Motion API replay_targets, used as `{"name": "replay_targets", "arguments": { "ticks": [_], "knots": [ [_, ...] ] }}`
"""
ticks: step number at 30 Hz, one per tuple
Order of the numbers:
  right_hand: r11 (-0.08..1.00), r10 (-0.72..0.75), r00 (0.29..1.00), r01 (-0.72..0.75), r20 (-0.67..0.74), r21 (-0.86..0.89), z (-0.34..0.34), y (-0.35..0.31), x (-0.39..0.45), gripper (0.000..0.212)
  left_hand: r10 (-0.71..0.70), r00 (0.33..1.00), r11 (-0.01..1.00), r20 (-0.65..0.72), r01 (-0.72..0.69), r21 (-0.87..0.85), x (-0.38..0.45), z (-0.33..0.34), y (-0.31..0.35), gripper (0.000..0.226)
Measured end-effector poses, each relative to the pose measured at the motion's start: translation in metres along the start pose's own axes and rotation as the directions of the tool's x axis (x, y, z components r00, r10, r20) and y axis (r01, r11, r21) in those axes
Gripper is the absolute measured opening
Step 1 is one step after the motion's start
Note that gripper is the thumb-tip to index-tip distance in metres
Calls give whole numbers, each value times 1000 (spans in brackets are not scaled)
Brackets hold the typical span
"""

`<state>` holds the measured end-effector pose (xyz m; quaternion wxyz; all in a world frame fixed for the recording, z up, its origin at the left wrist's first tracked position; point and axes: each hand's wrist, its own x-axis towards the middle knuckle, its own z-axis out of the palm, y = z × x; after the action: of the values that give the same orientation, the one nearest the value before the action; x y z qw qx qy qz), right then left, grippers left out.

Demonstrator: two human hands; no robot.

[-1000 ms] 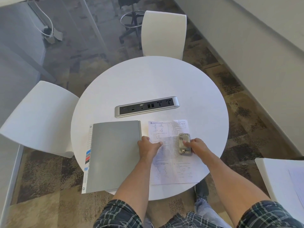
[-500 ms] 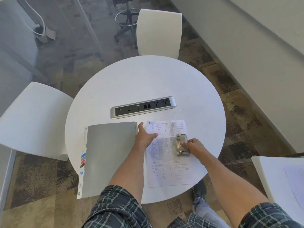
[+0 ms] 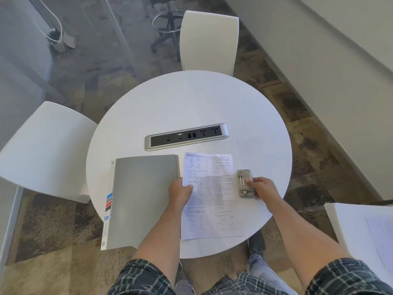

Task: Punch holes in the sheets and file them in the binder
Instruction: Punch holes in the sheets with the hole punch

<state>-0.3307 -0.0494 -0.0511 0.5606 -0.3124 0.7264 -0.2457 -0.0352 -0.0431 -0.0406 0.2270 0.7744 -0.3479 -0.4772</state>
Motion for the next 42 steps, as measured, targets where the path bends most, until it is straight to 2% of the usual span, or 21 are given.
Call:
{"name": "replay_targets", "arguments": {
  "ticks": [6,11,16,21,25,29,34,42],
  "knots": [
    [999,13,992,-7,-122,48,0,-2,0,38,-16,1000,998,-17,15,-63,5,-6,-9,8],
    [1000,-15,984,10,-178,-28,2,-11,-7,46,-38,999,985,-17,35,-168,4,-3,-13,8],
    [994,-46,992,33,-121,-107,0,-10,2,51,-49,999,963,12,50,-263,3,1,-14,13],
    [984,-26,992,4,-121,-179,3,-15,3,32,-60,998,962,-1,58,-267,4,5,-13,15],
    [970,-42,993,14,-110,-241,3,-11,5,32,-81,997,964,-9,76,-256,4,6,-11,11],
    [959,-78,990,42,-121,-281,1,-9,5,50,-80,997,966,-21,73,-248,1,10,-8,18],
    [980,-58,988,29,-142,-198,-4,-8,5,33,-91,995,963,-30,80,-257,1,12,-8,21],
    [967,-32,982,-17,-188,-254,2,-10,9,38,-99,994,962,-43,84,-260,1,15,-6,18]
  ]
}}
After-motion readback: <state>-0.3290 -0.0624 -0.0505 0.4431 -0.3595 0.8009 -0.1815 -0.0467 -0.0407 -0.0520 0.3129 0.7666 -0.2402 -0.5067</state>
